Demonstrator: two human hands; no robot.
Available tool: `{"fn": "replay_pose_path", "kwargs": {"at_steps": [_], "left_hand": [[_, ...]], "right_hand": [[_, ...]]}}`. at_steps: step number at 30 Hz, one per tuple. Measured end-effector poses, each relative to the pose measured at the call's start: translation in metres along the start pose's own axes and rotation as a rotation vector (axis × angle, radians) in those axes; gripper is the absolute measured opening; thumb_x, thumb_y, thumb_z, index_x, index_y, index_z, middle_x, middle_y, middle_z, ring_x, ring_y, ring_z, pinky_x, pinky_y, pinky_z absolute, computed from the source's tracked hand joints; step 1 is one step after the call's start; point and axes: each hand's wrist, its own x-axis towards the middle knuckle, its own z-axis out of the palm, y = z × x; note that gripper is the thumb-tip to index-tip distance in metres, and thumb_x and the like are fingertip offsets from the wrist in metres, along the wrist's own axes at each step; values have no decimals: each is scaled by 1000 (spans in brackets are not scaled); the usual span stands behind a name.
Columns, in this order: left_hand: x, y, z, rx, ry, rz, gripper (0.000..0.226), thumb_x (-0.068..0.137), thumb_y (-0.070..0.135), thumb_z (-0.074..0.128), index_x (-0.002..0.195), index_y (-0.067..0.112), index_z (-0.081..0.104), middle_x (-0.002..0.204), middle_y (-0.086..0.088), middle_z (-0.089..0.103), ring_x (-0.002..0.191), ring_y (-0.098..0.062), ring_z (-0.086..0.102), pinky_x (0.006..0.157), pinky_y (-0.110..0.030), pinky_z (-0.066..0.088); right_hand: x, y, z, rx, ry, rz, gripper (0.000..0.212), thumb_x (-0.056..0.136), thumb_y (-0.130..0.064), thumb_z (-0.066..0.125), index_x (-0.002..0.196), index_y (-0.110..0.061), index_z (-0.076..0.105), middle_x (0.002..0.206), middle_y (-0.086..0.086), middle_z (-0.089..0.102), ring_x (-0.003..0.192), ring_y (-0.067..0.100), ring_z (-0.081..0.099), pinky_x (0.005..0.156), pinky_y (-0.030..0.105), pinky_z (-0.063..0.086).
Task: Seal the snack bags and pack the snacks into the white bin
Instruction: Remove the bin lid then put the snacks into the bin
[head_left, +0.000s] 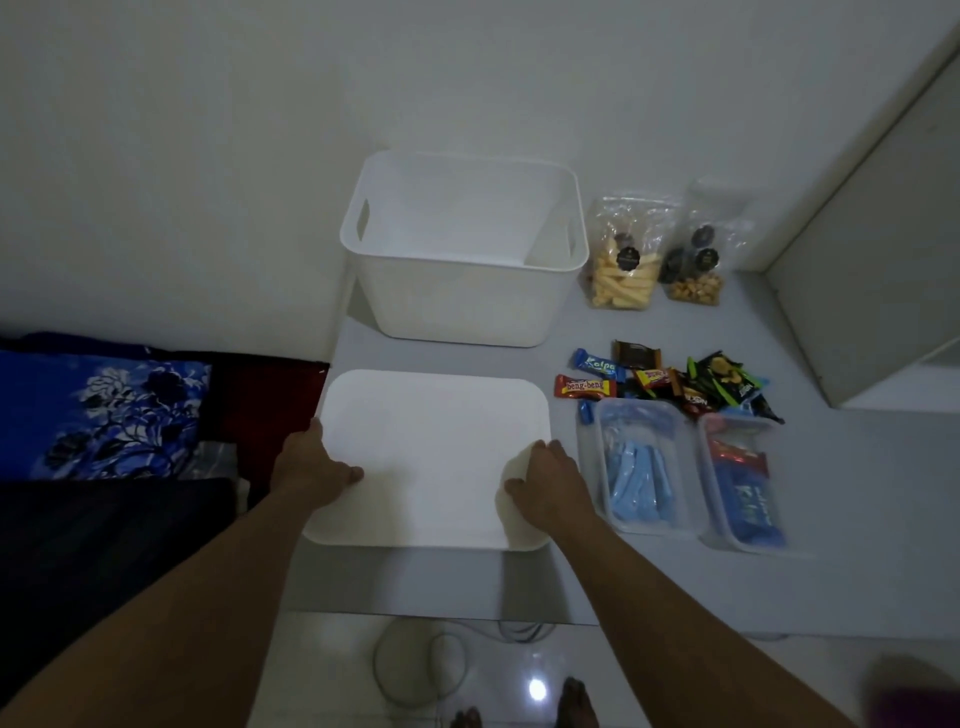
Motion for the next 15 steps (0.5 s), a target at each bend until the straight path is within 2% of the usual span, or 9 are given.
{"fn": "replay_pose_path", "kwargs": {"at_steps": [3, 5, 7, 10, 15], "left_hand": [[-6, 10, -6, 26, -5, 7, 105, 71, 49, 80, 152, 9, 27, 143, -21, 42, 125, -41, 48, 98, -49, 49], [-15, 27, -10, 75, 26, 54, 97, 79, 51, 71, 153, 8, 24, 148, -22, 38, 131, -41, 44, 103, -48, 45], [-28, 51, -17, 118, 60, 143, 87, 88, 49, 63, 154, 8, 23, 153, -19, 34, 138, -37, 36, 111, -44, 36], [-47, 90, -25, 112, 62, 318, 72, 94, 43, 58, 152, 9, 31, 155, -12, 36, 143, -27, 32, 116, -36, 25], [-81, 174, -38, 106, 27, 543, 71, 93, 48, 57, 150, 12, 36, 155, -9, 37, 143, -24, 33, 117, -33, 24]], "right_hand": [[-3, -4, -12, -4, -5, -33, 59, 97, -31, 56, 145, -4, 35, 153, 16, 32, 134, 31, 43, 106, 40, 41], [-7, -7, -26, -12, 16, -72, 55, 98, -31, 54, 144, -6, 36, 149, 14, 38, 133, 29, 44, 105, 38, 41], [-13, -9, -47, -18, 53, -102, 52, 99, -31, 54, 143, -8, 39, 143, 12, 44, 130, 28, 48, 103, 37, 42], [-19, -7, -82, -19, 126, -117, 44, 98, -32, 55, 134, -8, 48, 135, 13, 52, 124, 29, 52, 98, 38, 45], [-26, 6, -155, -24, 220, -135, 39, 95, -35, 55, 122, -7, 57, 126, 14, 58, 116, 32, 56, 90, 37, 46]]}}
